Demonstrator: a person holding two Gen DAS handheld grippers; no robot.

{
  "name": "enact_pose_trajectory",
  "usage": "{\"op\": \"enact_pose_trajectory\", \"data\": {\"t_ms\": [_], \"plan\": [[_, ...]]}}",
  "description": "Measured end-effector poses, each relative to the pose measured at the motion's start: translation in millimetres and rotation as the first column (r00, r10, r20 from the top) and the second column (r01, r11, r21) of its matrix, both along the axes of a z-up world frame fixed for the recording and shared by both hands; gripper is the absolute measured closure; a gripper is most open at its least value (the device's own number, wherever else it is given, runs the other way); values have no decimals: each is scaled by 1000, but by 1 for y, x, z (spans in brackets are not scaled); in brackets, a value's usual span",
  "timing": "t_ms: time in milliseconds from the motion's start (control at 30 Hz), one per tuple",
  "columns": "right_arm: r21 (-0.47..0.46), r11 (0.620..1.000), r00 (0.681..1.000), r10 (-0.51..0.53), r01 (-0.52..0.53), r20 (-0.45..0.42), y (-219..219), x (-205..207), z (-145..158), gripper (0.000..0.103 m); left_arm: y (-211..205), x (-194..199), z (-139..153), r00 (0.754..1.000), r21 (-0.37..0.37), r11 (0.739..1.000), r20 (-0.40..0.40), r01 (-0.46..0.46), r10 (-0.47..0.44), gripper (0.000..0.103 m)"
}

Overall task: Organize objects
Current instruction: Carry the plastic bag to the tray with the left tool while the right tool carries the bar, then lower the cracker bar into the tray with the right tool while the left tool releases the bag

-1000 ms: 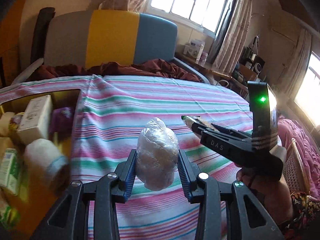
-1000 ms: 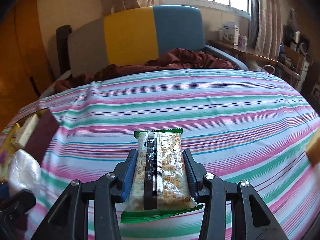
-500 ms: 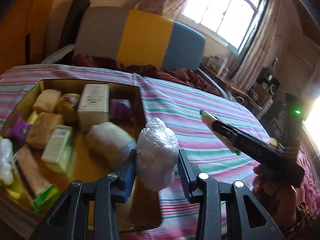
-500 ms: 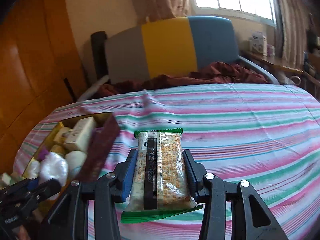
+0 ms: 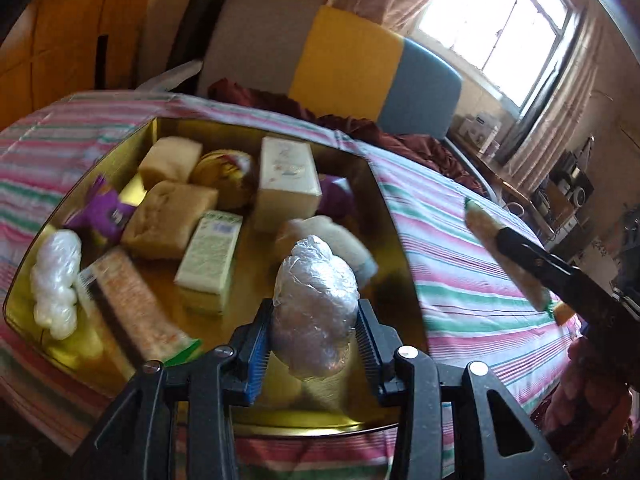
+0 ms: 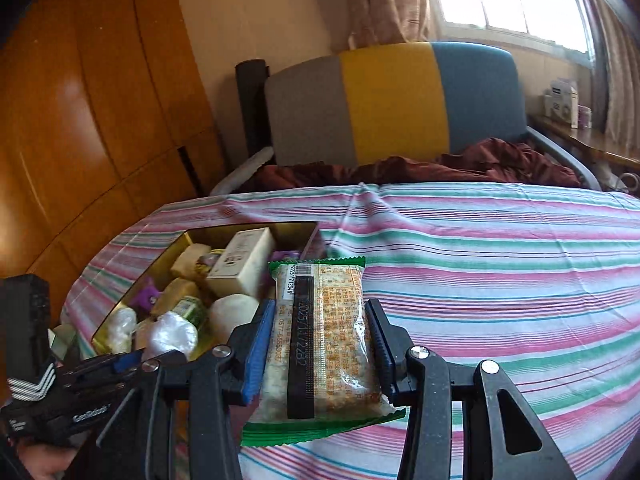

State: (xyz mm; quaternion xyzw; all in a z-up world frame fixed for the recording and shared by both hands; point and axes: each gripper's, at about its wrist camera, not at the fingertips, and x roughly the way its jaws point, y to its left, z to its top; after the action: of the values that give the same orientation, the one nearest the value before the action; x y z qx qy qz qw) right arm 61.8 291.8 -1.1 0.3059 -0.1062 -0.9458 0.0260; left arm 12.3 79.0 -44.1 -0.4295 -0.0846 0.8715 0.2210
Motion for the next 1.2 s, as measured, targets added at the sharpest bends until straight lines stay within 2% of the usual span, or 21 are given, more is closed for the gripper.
{"op": "enact_pose_trajectory", "data": {"t_ms": [133, 400, 533, 767, 967, 1200], "plan": [[10, 1000, 1000, 24, -24, -2, -11, 0, 1, 57, -12, -4, -7, 999, -11, 1000, 27, -25, 25, 63], [4, 996, 996, 89, -89, 17, -33, -5, 2, 57, -17, -5, -8, 1000, -71, 997, 18, -24, 26, 63], [14, 991, 991, 133, -133, 18, -49, -8, 4, 57, -16, -9, -12, 1000, -115, 993, 23, -6, 8, 60], [20, 985, 984, 172, -173, 37, -70, -11, -2, 57, -18, -8, -10, 1000, -129, 992, 12, -4, 6, 56], [21, 982, 981, 186, -187, 64, -79, -14, -7, 57, -40, 1, 0, 997, -22, 997, -31, -72, 71, 56], [33, 979, 975, 195, -199, 102, -91, -20, -13, 57, -52, 10, 17, 985, 35, 991, -114, -125, 129, 55]]}}
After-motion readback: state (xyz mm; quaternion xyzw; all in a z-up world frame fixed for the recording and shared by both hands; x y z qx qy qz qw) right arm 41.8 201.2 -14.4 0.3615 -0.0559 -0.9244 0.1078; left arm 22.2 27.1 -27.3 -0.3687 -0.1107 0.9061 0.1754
